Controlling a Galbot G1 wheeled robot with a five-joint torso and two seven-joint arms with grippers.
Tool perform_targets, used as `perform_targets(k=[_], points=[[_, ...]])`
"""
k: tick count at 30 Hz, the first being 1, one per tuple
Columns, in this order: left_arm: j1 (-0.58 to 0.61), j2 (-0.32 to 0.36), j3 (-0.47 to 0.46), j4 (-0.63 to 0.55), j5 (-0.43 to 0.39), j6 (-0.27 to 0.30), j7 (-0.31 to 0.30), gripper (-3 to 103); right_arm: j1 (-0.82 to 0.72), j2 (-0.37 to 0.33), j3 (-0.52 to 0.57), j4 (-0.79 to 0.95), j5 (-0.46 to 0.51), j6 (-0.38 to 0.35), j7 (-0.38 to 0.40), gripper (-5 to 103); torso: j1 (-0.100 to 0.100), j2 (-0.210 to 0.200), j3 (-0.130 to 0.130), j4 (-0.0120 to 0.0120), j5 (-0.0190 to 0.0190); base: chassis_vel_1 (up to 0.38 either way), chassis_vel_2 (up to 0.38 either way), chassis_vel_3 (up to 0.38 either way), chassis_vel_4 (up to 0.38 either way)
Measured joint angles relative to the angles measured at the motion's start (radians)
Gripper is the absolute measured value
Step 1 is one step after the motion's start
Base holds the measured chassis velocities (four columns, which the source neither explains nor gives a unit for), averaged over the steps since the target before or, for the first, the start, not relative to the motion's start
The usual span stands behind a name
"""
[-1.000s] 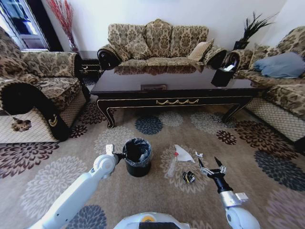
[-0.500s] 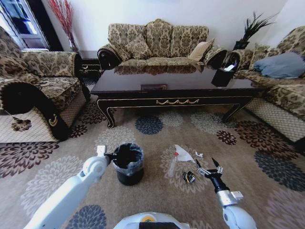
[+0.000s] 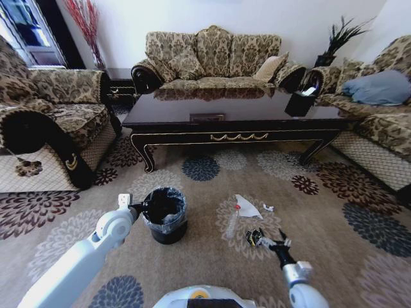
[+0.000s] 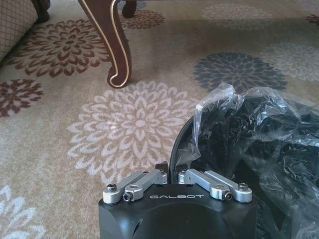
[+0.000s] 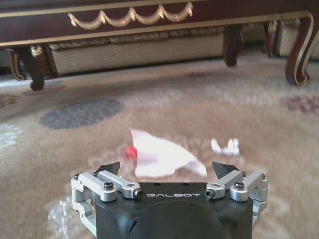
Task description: Move to the front of the table and pick up the trash from the floor, then place it into the trash bin.
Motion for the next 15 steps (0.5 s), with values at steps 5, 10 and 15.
perform_targets(k=[5,10,15], points=[[0.042,0.017,-0.032,-0.038,-0.001,-0.002,0.001,4,0.034,-0.001,-0.010,-0.079,0.037,0.000,-0.013,100,0.000,0.000,0.000,0.0000,0.0000,0.000,0.000,0.000,0.000],[0.069,0.022,-0.054,-0.055,-0.008,0.002,0.001,4,0.070,-0.002,-0.022,-0.140,0.051,0.000,-0.021,100,0.000,0.000,0.000,0.0002,-0.0001,0.000,0.000,0.000,0.000],[0.087,0.024,-0.063,-0.066,-0.006,0.005,0.002,4,0.103,0.003,-0.032,-0.190,0.052,0.003,-0.021,100,0.000,0.000,0.000,0.0001,-0.0001,0.000,0.000,0.000,0.000]])
